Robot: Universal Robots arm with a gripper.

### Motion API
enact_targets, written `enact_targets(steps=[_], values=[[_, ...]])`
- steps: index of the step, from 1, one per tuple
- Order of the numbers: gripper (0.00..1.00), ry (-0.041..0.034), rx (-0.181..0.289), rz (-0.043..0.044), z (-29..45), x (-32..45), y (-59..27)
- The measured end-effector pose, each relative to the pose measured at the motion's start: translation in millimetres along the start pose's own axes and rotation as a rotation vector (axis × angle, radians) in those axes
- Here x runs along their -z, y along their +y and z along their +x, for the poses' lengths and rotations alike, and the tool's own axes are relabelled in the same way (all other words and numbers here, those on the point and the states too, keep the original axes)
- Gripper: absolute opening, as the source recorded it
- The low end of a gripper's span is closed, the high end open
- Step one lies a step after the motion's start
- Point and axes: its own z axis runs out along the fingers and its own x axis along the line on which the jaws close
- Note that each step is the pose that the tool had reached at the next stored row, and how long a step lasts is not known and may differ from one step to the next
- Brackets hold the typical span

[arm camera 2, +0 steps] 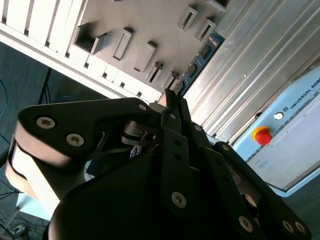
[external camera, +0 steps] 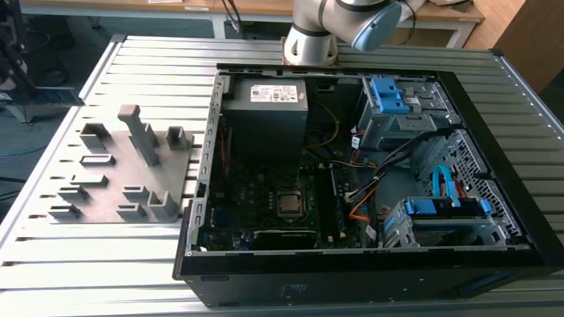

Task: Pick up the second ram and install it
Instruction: 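Pick up the second ram and move it above second insertion slot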

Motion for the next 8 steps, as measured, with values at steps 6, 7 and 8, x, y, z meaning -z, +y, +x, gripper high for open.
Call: enact_targets(steps=[6, 7, 8], values=[[0.14, -0.0001, 0.000, 0.0002, -0.2, 4.7, 0.2], [0.14, -0.0001, 0.000, 0.0001, -0.2, 4.8, 0.2], [0.14, 0.0000, 0.000, 0.0000, -0.2, 4.9, 0.2]])
